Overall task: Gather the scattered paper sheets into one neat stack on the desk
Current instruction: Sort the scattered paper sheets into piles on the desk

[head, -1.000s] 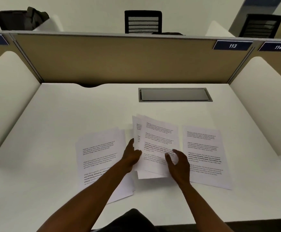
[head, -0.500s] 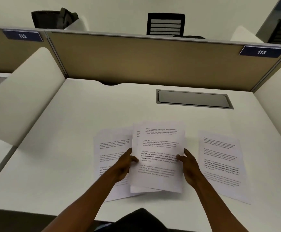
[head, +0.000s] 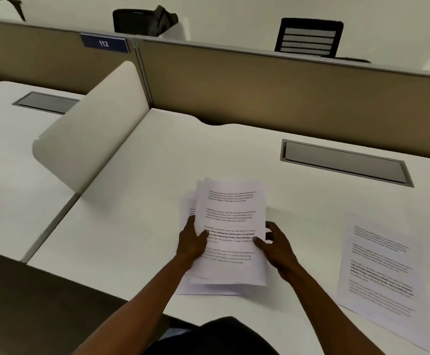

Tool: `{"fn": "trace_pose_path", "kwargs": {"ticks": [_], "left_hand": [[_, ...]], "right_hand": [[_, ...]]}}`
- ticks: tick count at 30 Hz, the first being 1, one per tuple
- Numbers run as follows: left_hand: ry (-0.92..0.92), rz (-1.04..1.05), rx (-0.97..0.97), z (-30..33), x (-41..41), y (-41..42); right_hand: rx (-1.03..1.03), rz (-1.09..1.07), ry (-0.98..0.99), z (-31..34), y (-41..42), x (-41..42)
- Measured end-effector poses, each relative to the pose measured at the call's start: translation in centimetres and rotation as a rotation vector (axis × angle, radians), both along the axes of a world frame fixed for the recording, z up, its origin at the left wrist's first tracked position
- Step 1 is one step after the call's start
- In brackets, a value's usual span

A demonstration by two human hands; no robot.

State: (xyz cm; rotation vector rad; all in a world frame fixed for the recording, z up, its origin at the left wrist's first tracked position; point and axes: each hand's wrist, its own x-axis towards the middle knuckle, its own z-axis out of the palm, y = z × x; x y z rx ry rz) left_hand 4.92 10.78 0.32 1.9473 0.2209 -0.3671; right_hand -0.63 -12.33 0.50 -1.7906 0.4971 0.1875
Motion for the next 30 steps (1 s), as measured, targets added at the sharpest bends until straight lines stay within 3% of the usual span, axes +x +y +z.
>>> {"fn": "trace_pose_path", "kwargs": {"ticks": [12, 26, 30], "left_hand": [[0.024, -0.085, 0.390, -2.5, -0.6, 4.1], [-0.018, -0.148, 0.468, -3.9, -1.0, 4.2], [-0.071, -0.151, 0.528, -4.0, -1.6, 3.6]], "right_hand": [[-0.320, -0.039, -0.005, -2.0, 5.2, 1.0], [-0.642, 0.109, 0.125, -4.3, 6.6, 0.3], [-0.628, 0.062, 0.119, -4.5, 6.1, 0.2]]}}
